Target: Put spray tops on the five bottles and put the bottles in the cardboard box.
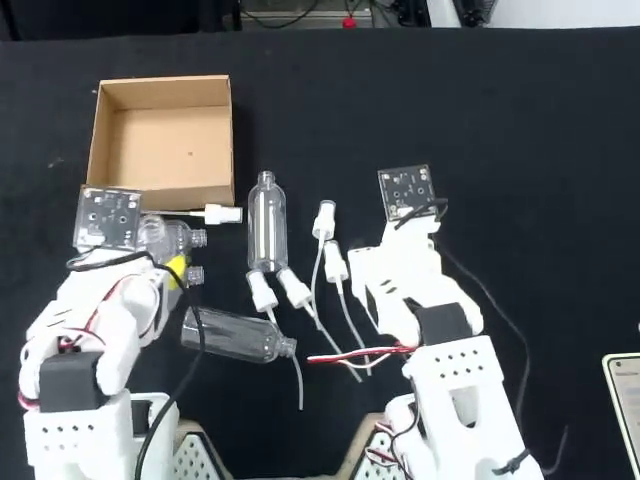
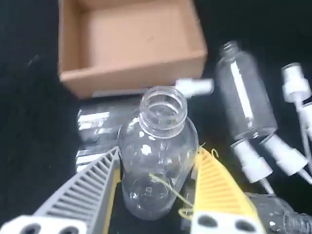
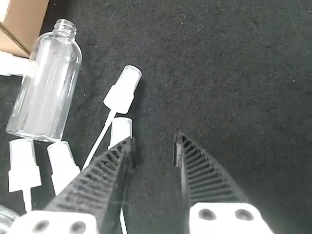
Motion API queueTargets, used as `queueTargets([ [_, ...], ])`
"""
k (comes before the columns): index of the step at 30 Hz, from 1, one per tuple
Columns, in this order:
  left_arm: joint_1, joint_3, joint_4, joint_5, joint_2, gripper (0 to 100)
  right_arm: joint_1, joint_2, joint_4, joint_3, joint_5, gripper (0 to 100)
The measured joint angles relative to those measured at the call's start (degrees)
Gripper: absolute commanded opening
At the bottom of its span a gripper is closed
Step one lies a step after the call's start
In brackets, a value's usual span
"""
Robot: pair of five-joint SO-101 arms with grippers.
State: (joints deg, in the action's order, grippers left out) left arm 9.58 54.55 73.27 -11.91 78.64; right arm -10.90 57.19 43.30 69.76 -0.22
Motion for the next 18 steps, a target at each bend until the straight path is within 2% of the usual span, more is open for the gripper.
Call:
queueTargets([
  [6,1.85,0.0,1.05,0.0,0.0,17,0.0,-10.55,-0.18,-5.19,0.0,14.1],
  [11,1.85,0.79,-0.09,0.09,0.0,17,0.0,-28.57,0.26,-14.68,0.0,14.2],
  [14,1.85,4.57,-2.55,1.23,0.0,17,-1.32,-38.15,3.52,-20.92,-2.9,14.4],
  [18,1.85,7.03,-4.57,1.49,0.0,17,-5.1,-44.04,8.09,-25.67,-5.36,21.8],
])
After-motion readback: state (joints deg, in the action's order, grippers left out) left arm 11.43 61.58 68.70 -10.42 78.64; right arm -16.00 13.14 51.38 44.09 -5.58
